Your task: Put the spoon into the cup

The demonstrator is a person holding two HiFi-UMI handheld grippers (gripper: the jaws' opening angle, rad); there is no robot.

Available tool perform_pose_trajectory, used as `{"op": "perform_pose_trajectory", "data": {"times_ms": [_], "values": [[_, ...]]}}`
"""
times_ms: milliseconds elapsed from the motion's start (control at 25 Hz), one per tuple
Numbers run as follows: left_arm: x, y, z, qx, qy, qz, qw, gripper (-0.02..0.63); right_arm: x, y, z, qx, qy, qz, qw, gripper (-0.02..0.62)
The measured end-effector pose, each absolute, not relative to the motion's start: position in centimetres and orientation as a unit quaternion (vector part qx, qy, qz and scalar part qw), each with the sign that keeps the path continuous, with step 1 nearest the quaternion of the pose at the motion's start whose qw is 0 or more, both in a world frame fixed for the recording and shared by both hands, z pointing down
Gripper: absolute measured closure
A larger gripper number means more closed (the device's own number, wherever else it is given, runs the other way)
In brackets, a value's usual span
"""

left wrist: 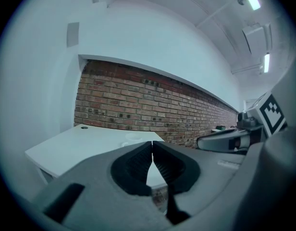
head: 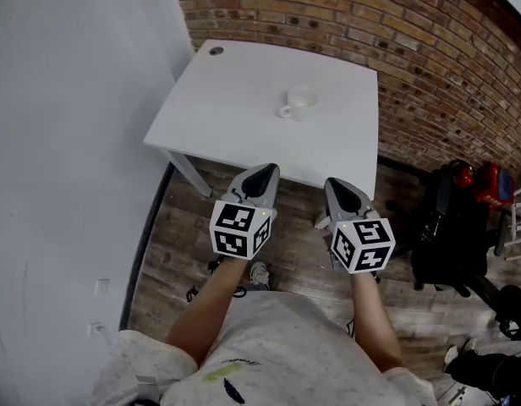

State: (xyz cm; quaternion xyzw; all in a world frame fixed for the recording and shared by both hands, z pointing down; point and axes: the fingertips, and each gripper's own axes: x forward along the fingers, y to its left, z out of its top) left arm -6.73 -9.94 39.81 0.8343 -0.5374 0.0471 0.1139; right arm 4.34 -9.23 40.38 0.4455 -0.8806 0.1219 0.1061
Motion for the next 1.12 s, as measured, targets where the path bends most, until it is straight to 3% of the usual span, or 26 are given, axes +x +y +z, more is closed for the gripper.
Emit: {"op": "perform_pose_trajectory", "data": {"times_ms": [1120], "values": [[-13.5, -22.2, 39.4, 0.865, -0.487, 0.03, 0.116, 0.601, -2.1, -20.1, 40.0, 0.502, -0.85, 0.119, 0.11, 0.584]]}}
